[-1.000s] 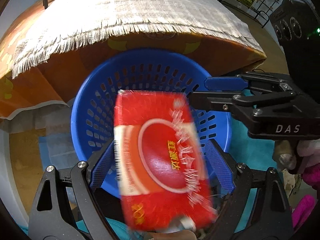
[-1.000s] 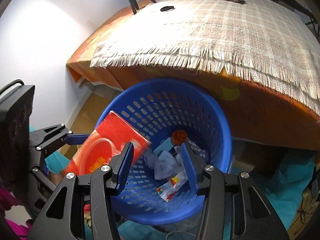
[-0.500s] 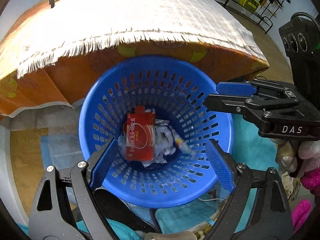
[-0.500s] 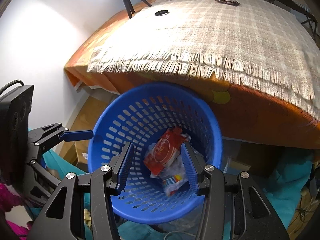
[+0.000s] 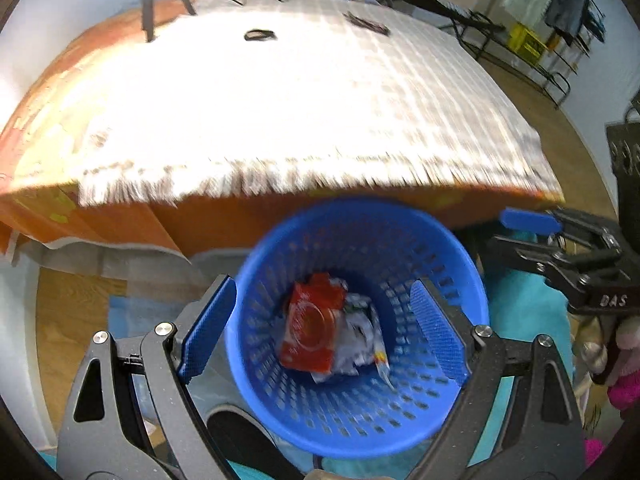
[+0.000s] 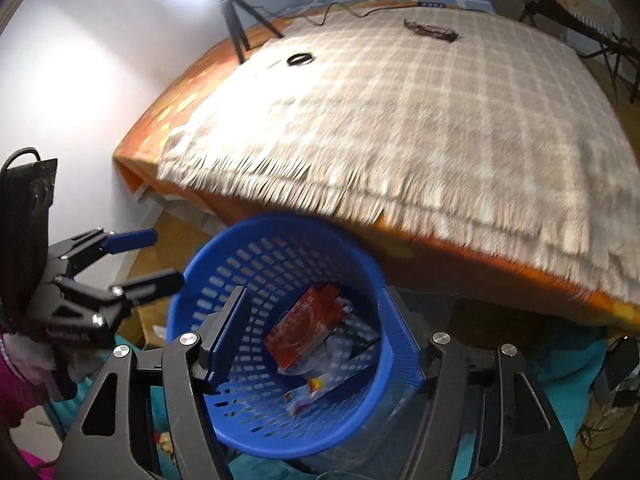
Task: Collect trash
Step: 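Move both tools back over the blanket toward the hair tie and candy bar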
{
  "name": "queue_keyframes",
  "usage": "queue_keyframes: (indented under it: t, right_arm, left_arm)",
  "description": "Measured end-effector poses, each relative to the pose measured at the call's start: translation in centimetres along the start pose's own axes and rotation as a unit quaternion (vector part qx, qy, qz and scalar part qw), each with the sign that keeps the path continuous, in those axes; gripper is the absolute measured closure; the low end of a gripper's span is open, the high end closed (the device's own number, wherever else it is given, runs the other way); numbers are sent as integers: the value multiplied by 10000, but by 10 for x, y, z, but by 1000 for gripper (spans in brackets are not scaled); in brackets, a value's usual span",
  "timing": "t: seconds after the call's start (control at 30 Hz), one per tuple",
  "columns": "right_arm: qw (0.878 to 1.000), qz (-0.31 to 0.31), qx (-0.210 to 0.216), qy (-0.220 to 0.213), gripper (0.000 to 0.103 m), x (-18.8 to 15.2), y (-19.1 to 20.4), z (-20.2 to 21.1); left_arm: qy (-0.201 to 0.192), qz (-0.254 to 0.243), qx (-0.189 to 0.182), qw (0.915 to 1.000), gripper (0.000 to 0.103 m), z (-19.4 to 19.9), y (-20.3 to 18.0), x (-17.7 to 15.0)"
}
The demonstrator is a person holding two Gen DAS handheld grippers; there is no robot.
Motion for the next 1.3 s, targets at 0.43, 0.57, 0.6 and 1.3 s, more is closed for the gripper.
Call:
queue_keyframes:
  t: [0.43,0.57,0.6,1.3]
  right_arm:
    - [9978,134,-598,-234,37,62,-29,4]
    - [9959,217,-807,-341,36,80,-33,8]
    - [9954,225,-860,-356,36,84,-33,8]
    - [9903,583,-985,-791,31,161,-72,-21]
  left_arm:
    - [-225,42,51,9997,12,-25,24,79]
    - [-306,43,61,9995,12,-31,26,99]
    - [-324,37,65,9994,12,-32,27,103]
    - [-380,-40,121,9992,12,-82,42,172]
Point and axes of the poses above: each gripper's, at about its wrist camera, not at the fingertips, and z roughly against the way its jaws point, y to its left, x to its top, the point moved 2 cm from there along -z, roughly the way its jaws point, and after that the axes turned 9 degrees about -y, right-handed, at the moved point
